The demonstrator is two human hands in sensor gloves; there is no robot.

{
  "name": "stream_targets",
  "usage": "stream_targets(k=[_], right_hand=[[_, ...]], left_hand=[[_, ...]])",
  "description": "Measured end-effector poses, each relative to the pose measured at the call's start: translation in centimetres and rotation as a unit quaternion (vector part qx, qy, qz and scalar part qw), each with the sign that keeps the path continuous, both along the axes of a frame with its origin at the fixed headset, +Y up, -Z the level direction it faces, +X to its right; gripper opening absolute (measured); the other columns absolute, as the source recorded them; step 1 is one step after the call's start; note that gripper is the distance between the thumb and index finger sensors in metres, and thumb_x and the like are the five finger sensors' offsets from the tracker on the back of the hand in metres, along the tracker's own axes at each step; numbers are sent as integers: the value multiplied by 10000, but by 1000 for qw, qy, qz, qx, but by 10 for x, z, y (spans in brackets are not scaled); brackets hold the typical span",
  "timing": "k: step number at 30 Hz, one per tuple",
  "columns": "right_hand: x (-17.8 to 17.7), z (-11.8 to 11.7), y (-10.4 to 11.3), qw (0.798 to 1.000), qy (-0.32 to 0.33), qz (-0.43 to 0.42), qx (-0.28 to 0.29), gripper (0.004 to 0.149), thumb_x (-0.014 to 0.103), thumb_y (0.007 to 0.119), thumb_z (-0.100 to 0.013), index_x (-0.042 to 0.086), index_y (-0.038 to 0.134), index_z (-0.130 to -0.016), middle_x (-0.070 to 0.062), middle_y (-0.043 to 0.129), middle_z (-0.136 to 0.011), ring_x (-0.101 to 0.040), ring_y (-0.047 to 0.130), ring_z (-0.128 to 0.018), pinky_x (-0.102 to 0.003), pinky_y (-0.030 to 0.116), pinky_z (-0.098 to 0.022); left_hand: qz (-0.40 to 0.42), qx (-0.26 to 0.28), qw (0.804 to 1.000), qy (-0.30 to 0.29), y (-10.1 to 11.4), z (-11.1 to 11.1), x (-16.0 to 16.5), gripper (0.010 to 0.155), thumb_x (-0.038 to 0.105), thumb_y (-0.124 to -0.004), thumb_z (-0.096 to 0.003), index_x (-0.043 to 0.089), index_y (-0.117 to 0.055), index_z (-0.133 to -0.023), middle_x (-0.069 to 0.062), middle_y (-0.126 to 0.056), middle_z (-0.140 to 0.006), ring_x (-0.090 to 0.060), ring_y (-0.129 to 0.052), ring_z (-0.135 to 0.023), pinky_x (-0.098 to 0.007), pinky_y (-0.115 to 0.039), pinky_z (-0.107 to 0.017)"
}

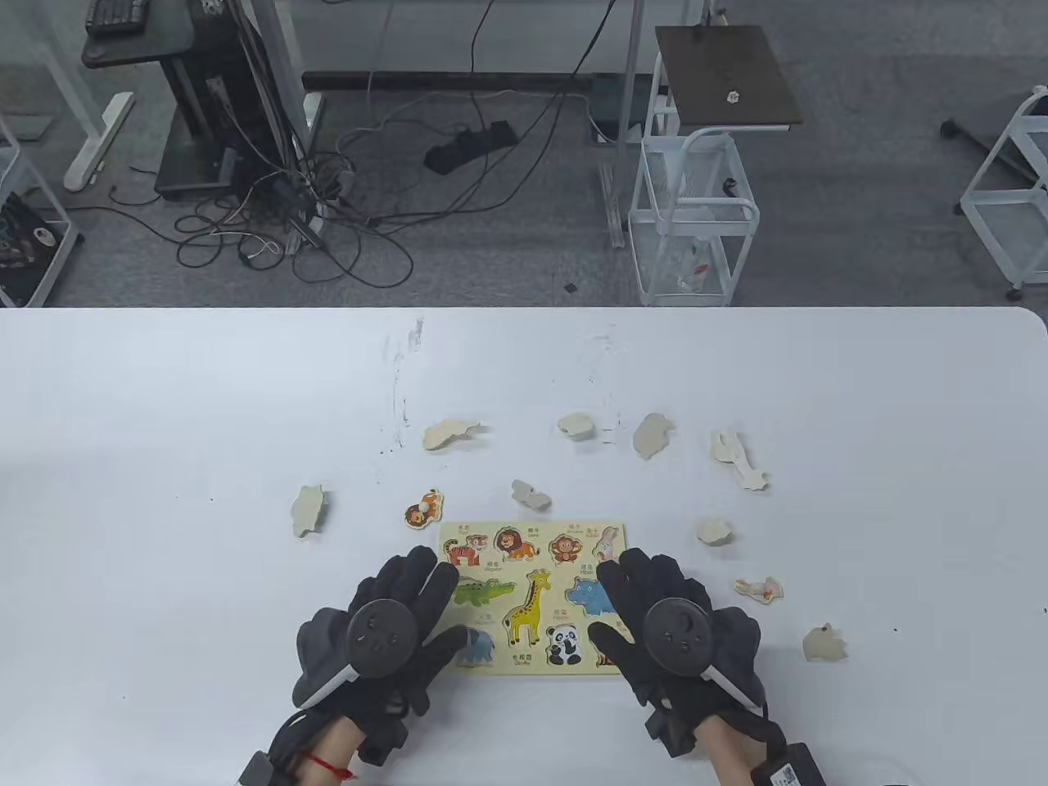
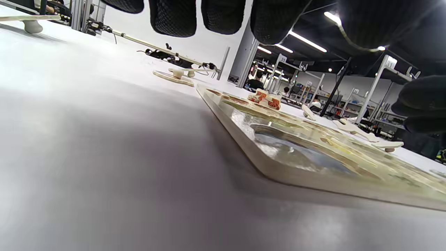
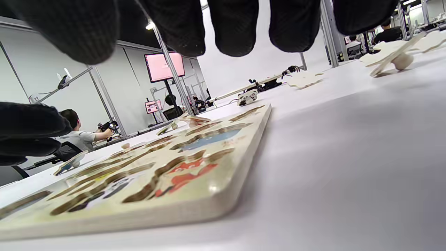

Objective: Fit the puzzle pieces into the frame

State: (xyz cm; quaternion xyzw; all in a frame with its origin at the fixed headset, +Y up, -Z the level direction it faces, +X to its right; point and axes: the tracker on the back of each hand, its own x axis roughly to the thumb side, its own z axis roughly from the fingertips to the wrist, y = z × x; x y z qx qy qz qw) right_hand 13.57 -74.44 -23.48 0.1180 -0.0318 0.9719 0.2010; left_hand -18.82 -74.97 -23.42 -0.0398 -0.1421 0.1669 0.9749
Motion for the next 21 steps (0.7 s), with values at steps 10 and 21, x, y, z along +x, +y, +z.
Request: stream_targets(k=[10,21], right_hand=[[7,1,5,1000,-15,7,2,692,571,748,-388,268,649,-1002,-86,598,-1061,-527,610,-973,-713,511,-641],[50,1,29,995,-94,-10,44,681,551,787,-386,258,680,-992,-94,656,-1040,-514,684,-945,-673,586,-633]], left_hand=[[-9,-12,1000,-8,-3,0,4,704,610,-714,-416,336,-608,-1056,-64,-506,-1189,-422,-621,-1074,-601,-497,-758],[-11,1,1000,-19,0,1,8,681,584,-719,-424,328,-629,-1048,-71,-518,-1185,-425,-620,-1073,-601,-489,-761]])
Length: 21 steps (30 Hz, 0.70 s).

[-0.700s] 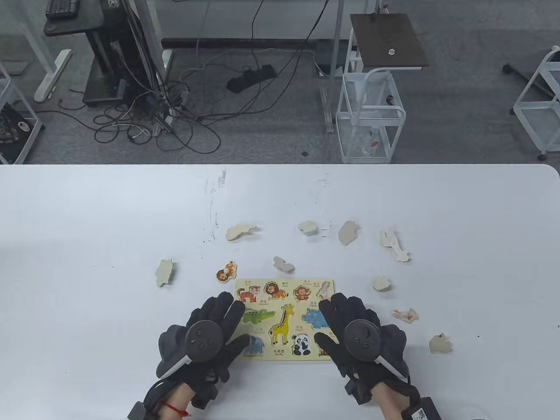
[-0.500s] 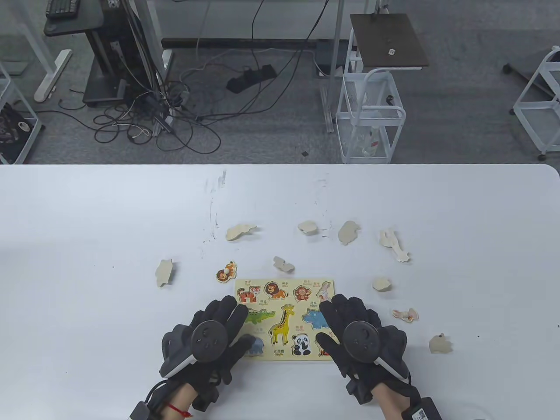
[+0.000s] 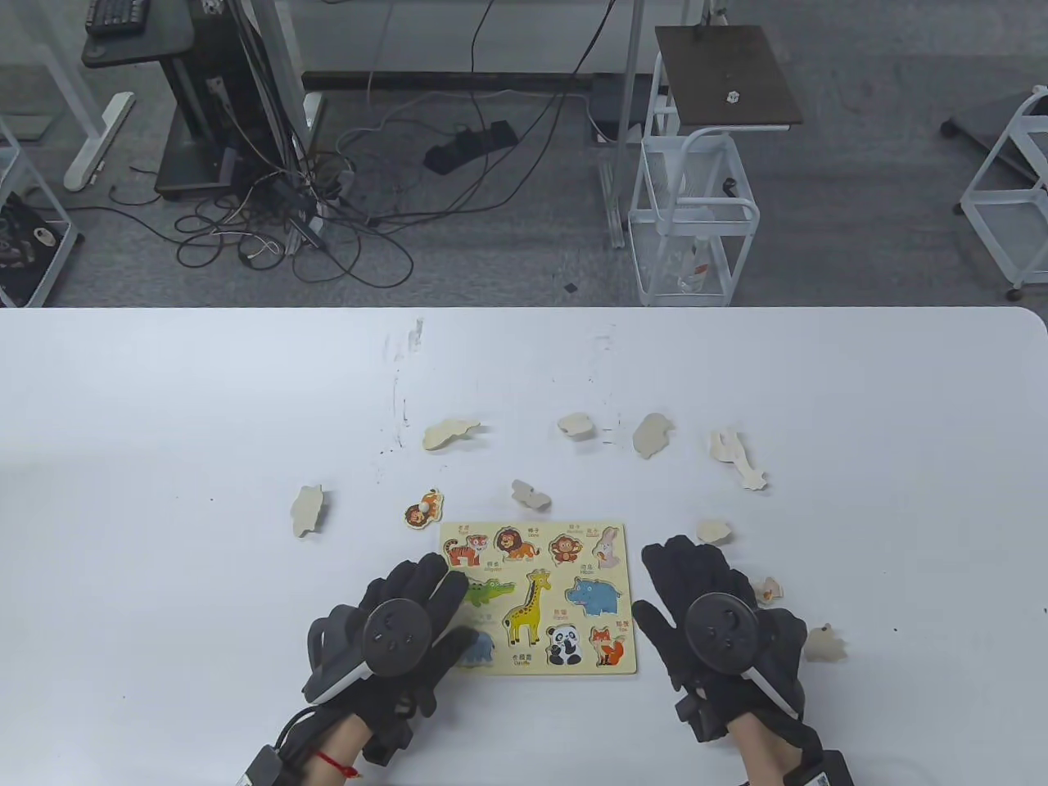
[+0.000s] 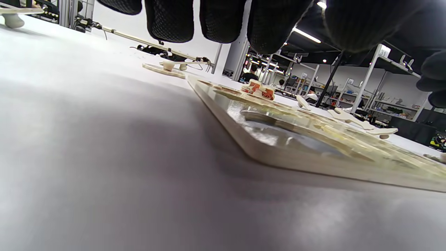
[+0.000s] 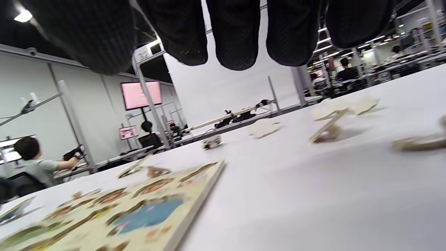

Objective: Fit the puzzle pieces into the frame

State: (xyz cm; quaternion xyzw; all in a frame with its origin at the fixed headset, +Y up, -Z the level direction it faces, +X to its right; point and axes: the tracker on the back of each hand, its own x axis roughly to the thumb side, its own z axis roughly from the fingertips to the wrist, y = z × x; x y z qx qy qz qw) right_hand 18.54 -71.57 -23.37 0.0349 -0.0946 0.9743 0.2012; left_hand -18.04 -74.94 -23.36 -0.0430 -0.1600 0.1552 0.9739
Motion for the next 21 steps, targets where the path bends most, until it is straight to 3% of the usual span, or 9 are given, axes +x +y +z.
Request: stream_targets(k=[8,10,15,21], right_hand=[[71,0,10,990,-137,16,-17,688,548,807,-383,247,694,-991,-100,667,-1039,-566,703,-918,-685,584,-629],[93,2,7,983,-178,15,-48,674,538,802,-390,246,697,-989,-104,678,-1032,-573,728,-899,-688,591,-622],[126,4,-4,967,-224,-4,-121,691,526,844,-380,245,693,-993,-115,684,-1027,-588,749,-875,-697,609,-600],[137,2,-15,954,-235,14,-185,754,550,915,-332,219,719,-980,-115,731,-999,-520,909,-749,-654,719,-528]], left_hand=[[7,6,1000,-1,3,3,-1,674,574,-723,-424,320,-643,-1043,-85,-540,-1177,-436,-633,-1063,-607,-494,-757],[8,8,1000,-4,4,4,-1,671,574,-722,-425,320,-646,-1042,-88,-547,-1175,-435,-643,-1058,-608,-496,-755],[13,9,1000,-12,6,7,2,670,572,-724,-424,318,-652,-1039,-96,-559,-1171,-436,-657,-1052,-612,-495,-752],[6,6,1000,-29,6,9,6,668,573,-722,-424,317,-656,-1038,-97,-566,-1167,-432,-665,-1048,-609,-499,-753]])
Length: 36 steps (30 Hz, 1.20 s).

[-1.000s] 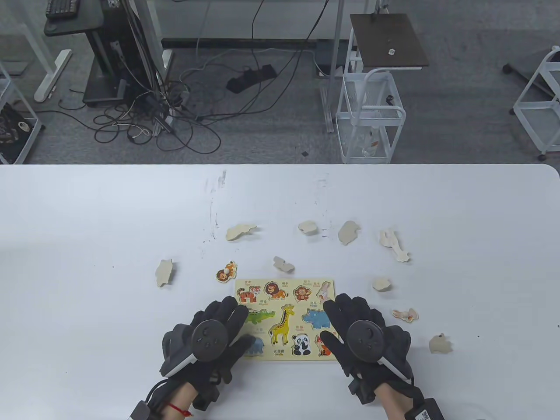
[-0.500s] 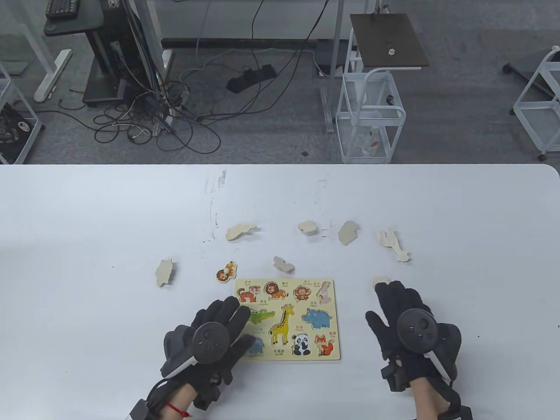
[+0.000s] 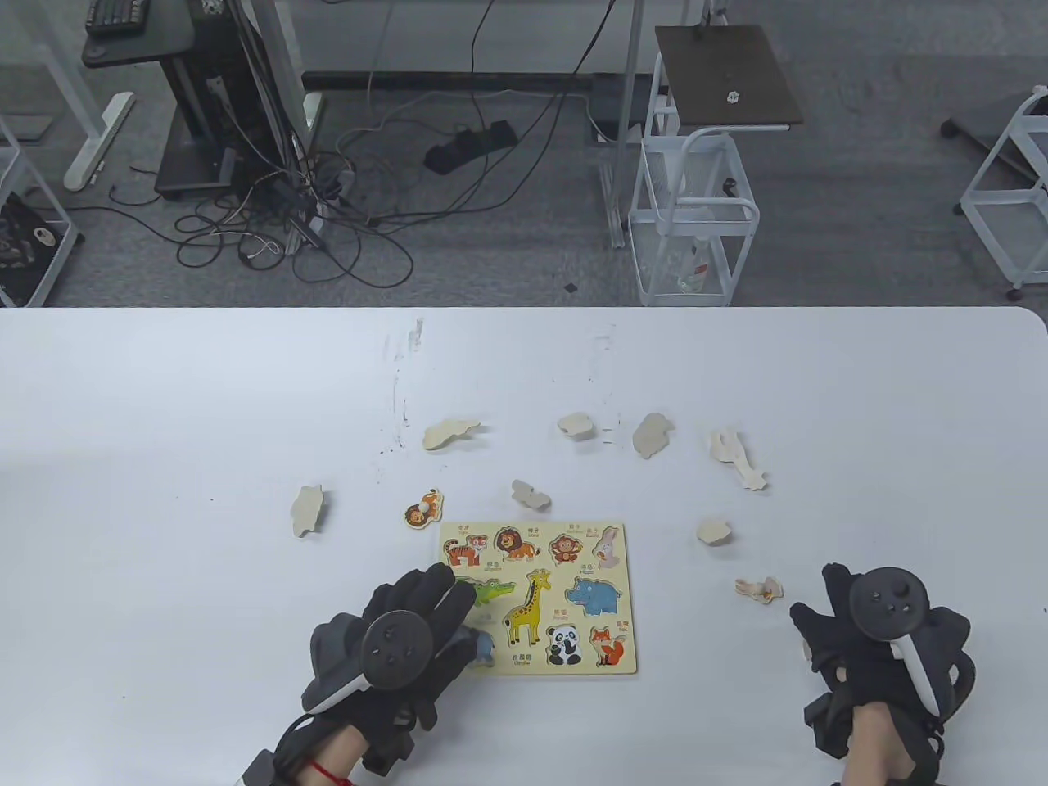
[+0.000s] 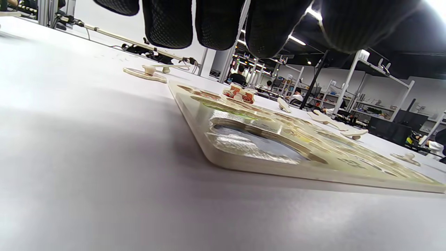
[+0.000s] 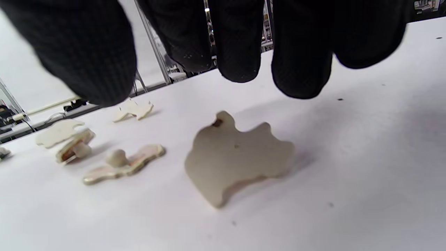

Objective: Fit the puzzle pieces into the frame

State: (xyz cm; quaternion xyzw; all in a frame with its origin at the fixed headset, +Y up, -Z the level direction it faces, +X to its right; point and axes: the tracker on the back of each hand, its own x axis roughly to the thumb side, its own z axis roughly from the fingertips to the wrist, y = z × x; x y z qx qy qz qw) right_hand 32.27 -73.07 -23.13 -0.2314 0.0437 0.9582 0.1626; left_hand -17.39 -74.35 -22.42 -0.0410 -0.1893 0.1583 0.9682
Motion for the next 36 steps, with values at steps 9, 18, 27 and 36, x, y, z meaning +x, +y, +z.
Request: stream_targets(k=[9,18,27,36], right_hand=[[-16,-9,-15,992,13,71,-102,826,548,973,-281,118,750,-951,-157,696,-971,-362,1006,-533,-560,808,-422],[-22,-11,-11,996,39,64,-44,460,292,974,-340,149,928,-775,-97,939,-737,-257,1094,-342,-475,902,-306],[-81,-12,16,965,198,-133,108,466,165,890,-366,165,889,-833,-102,897,-818,-322,1091,-482,-514,885,-397],[-177,-4,15,864,377,-300,147,550,103,901,-342,175,833,-883,-99,856,-863,-300,1091,-581,-495,889,-458]], left_hand=[[-1,2,1000,0,1,1,-2,667,571,-723,-425,311,-662,-1036,-102,-575,-1164,-432,-674,-1044,-613,-499,-750],[10,12,1000,5,4,2,-3,662,571,-722,-425,313,-669,-1033,-99,-583,-1162,-430,-683,-1041,-613,-503,-750],[93,-30,995,-25,4,2,4,655,570,-714,-434,304,-673,-1031,-104,-593,-1158,-433,-694,-1034,-612,-515,-745],[237,-120,962,-69,-6,2,24,653,540,-748,-448,270,-664,-1036,-121,-692,-1109,-372,-817,-982,-552,-608,-742]])
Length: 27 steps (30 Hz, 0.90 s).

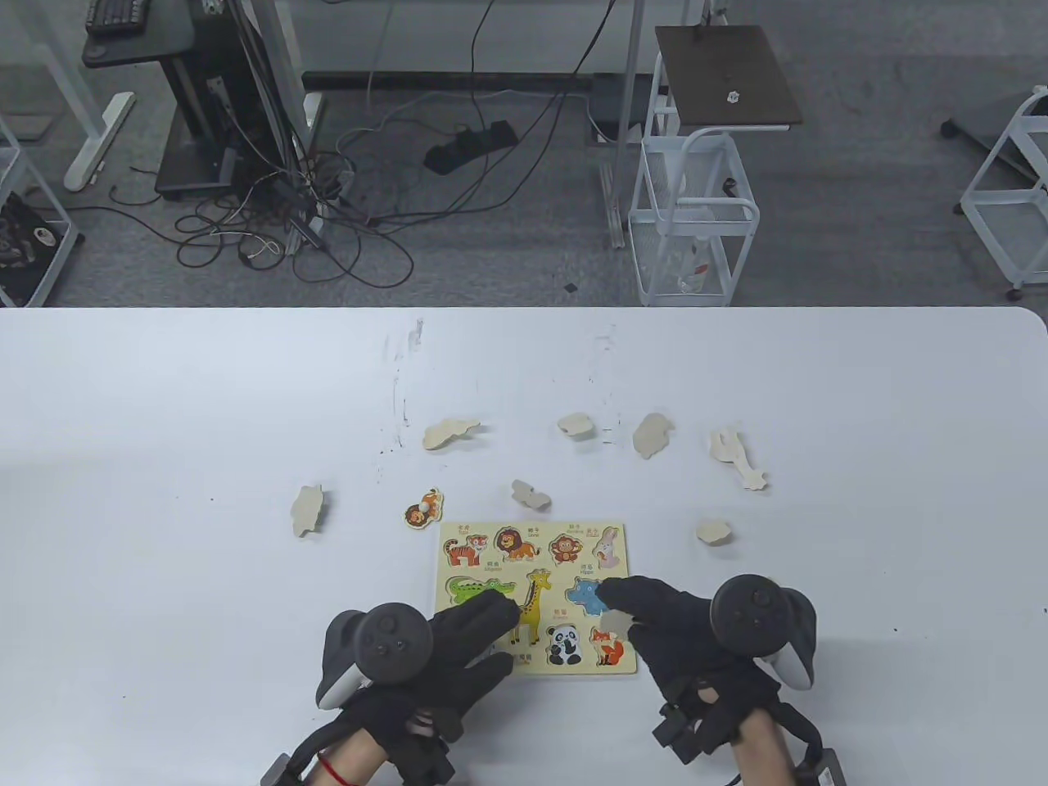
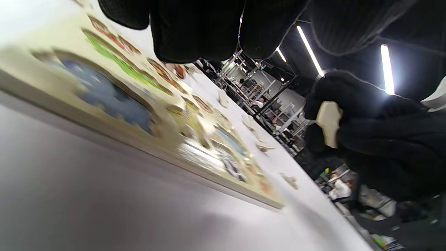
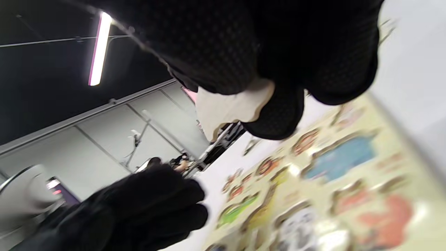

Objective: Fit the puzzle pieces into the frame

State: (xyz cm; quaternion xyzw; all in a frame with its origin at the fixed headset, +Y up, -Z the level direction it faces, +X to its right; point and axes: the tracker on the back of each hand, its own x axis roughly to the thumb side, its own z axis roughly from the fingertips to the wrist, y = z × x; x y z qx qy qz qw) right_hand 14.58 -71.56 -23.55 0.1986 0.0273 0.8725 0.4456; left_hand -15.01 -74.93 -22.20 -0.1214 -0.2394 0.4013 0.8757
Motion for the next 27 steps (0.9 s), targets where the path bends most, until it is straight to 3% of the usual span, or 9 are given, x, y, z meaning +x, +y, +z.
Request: stream_targets(k=[2,5,18,22,25,27], right_hand=[[-10,2,-3,1000,8,-12,4,580,104,916,-339,163,806,-905,-113,854,-861,-297,1096,-585,-491,896,-457],[-24,6,-6,999,26,-30,9,579,107,942,-333,171,821,-896,-112,884,-832,-291,1114,-572,-485,911,-443],[-50,17,-6,998,33,14,48,592,166,979,-328,182,820,-898,-111,871,-852,-271,1120,-570,-455,924,-449],[-39,13,-14,1000,-11,16,16,585,359,901,-384,155,791,-920,-123,826,-889,-351,1052,-600,-527,851,-456],[-28,7,-28,995,-44,-46,-78,576,453,800,-424,119,818,-893,-149,855,-847,-370,1060,-506,-531,850,-385],[-25,3,-38,980,-56,-97,-166,568,476,786,-427,90,881,-833,-172,899,-785,-379,1069,-420,-535,850,-327]], left_hand=[[15,-24,1000,-10,-3,-1,7,647,516,-777,-446,234,-683,-1021,-101,-875,-989,-316,-999,-827,-529,-721,-692],[6,-17,1000,-6,-5,-1,17,638,505,-799,-441,225,-701,-1006,-78,-935,-929,-266,-1060,-740,-499,-784,-651],[-21,75,995,66,9,6,16,425,487,-942,-377,286,-951,-752,48,-1111,-612,-146,-1141,-481,-425,-871,-574],[-70,181,977,86,22,17,14,410,485,-945,-374,318,-956,-749,57,-1109,-629,-143,-1141,-503,-422,-867,-590],[-111,279,950,84,31,27,16,405,475,-953,-369,332,-957,-748,59,-1105,-648,-145,-1140,-525,-426,-859,-604],[-126,325,935,70,36,34,20,404,463,-965,-359,355,-953,-748,77,-1102,-663,-135,-1140,-548,-423,-855,-621]])
